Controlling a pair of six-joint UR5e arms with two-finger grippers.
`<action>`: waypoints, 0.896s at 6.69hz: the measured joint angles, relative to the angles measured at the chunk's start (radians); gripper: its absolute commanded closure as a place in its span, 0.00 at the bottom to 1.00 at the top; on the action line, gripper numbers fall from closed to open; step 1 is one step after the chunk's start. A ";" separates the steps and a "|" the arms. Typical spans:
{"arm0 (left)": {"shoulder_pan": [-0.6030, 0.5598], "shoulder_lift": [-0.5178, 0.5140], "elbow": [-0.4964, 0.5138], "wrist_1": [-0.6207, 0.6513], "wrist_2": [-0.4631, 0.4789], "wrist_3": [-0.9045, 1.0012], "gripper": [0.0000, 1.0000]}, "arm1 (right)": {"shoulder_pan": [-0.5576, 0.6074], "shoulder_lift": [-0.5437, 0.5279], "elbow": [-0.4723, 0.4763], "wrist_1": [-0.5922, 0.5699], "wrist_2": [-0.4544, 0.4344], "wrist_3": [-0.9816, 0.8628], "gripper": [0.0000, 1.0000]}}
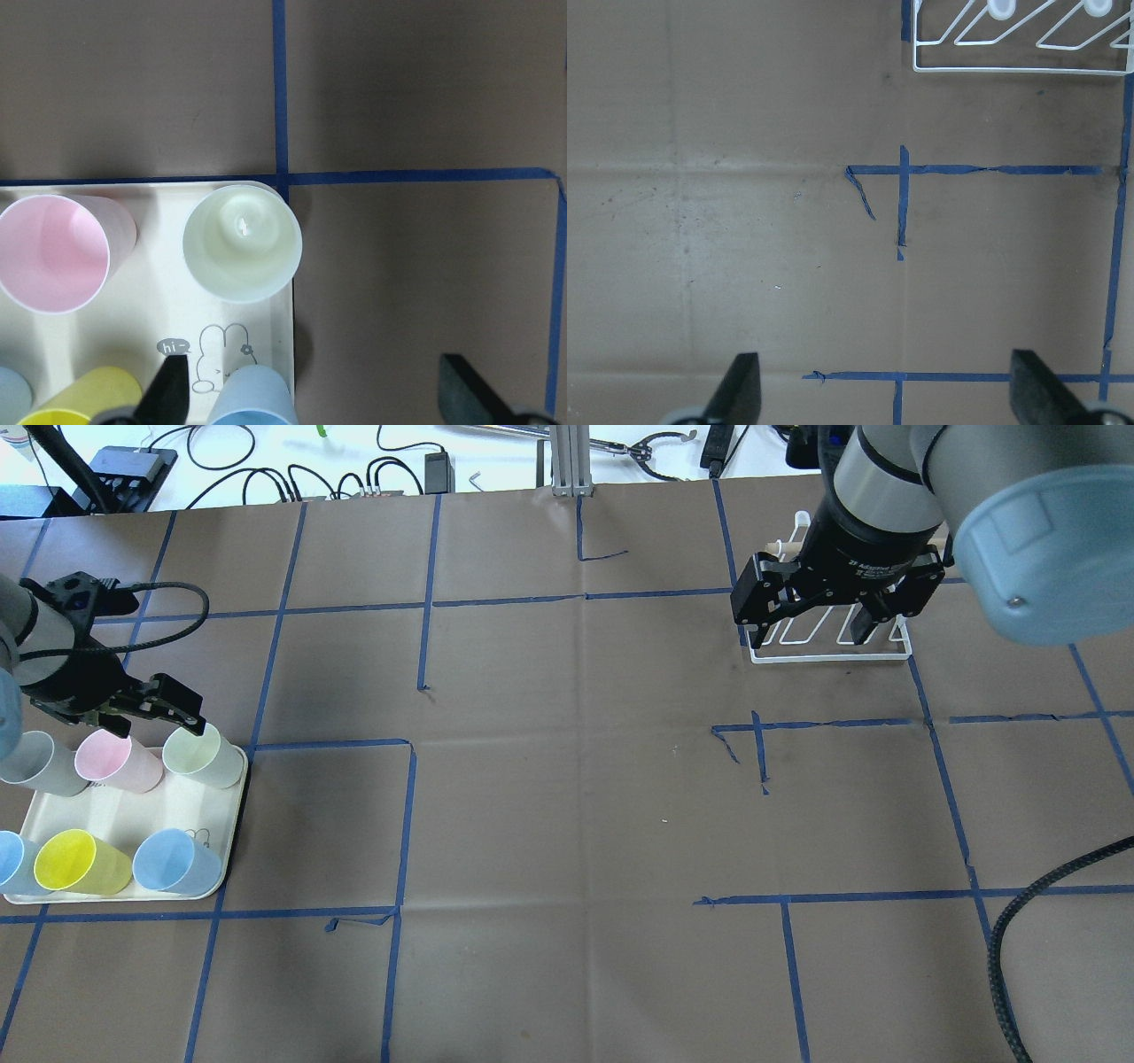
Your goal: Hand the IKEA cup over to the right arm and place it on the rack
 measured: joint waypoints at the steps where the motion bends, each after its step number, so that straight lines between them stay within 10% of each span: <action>1: -0.001 -0.020 -0.057 0.089 -0.001 -0.019 0.01 | -0.001 0.000 0.039 -0.113 0.017 0.004 0.00; 6: -0.004 -0.153 -0.103 0.265 0.003 -0.029 0.10 | -0.004 -0.006 0.304 -0.825 0.328 0.250 0.01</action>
